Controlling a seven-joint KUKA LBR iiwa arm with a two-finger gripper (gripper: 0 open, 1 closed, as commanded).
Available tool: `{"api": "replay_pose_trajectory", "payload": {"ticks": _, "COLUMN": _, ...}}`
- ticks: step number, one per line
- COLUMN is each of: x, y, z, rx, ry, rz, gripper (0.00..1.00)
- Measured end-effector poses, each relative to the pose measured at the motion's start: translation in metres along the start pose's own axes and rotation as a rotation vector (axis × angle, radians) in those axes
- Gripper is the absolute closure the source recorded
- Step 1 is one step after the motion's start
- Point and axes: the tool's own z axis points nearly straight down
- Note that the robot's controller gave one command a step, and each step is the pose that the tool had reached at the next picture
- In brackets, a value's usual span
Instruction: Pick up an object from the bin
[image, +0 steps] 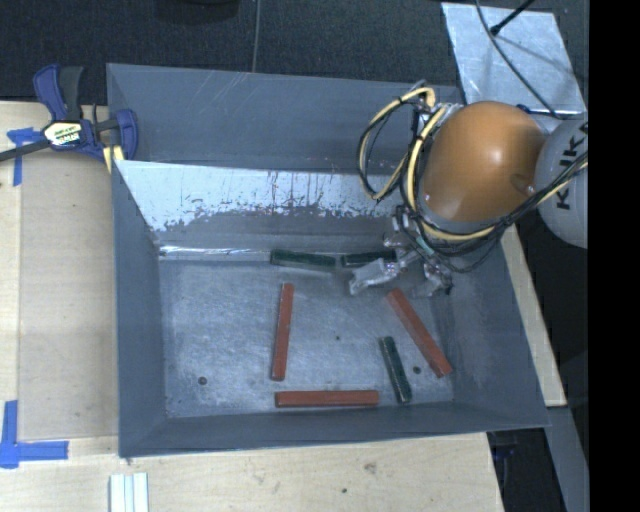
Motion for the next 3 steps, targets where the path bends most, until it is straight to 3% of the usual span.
{"api": "replay_pose_trajectory", "payload": {"ticks": 1, "x": 0.003, "y": -0.001, "z": 0.037, "rx": -0.010, "ry": 0.000, "rz": -0.224, "gripper": 0.00}}
{"api": "replay_pose_trajectory", "payload": {"ticks": 2, "x": 0.004, "y": -0.002, "z": 0.035, "rx": -0.010, "ry": 0.000, "rz": -0.221, "gripper": 1.00}}
{"api": "replay_pose_trajectory", "payload": {"ticks": 3, "x": 0.012, "y": -0.005, "z": -0.103, "rx": 0.001, "ry": 0.002, "rz": -0.181, "gripper": 1.00}}
